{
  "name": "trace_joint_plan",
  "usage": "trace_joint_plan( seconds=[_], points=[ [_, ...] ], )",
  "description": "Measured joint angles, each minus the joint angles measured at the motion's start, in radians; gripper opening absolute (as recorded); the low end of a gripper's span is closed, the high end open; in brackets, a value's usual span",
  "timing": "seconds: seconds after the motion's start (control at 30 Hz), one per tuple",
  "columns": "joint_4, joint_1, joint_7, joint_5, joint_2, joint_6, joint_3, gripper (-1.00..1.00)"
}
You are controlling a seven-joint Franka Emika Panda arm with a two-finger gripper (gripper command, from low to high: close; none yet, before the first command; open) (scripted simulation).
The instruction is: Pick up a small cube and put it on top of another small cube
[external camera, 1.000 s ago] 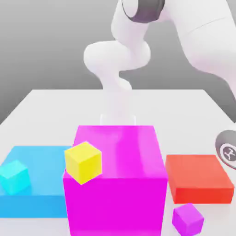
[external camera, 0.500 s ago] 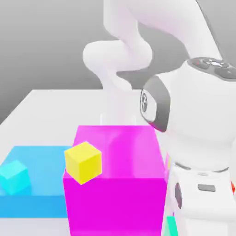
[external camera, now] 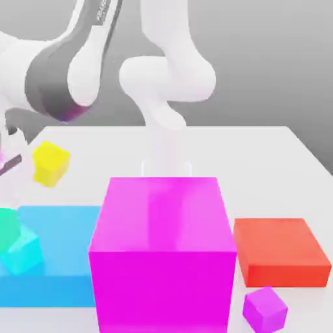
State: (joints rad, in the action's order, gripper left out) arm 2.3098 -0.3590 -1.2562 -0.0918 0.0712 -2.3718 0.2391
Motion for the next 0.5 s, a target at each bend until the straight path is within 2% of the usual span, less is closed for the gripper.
trace_joint_plan(
  seconds=[0.07,0.23,0.37,0.4,0.5],
  points=[
    [0.032,-0.014,-0.096,0.004,-0.03,0.011,0.003,-1.0],
    [0.078,0.001,-0.334,0.093,-0.101,0.018,-0.006,-1.0],
    [0.116,0.006,-0.397,0.067,-0.009,-0.112,-0.004,-1.0],
    [0.122,0.005,-0.403,0.061,0.006,-0.133,-0.004,1.0],
    [0.122,0.005,-0.403,0.061,0.006,-0.133,-0.004,1.0]
  ],
)
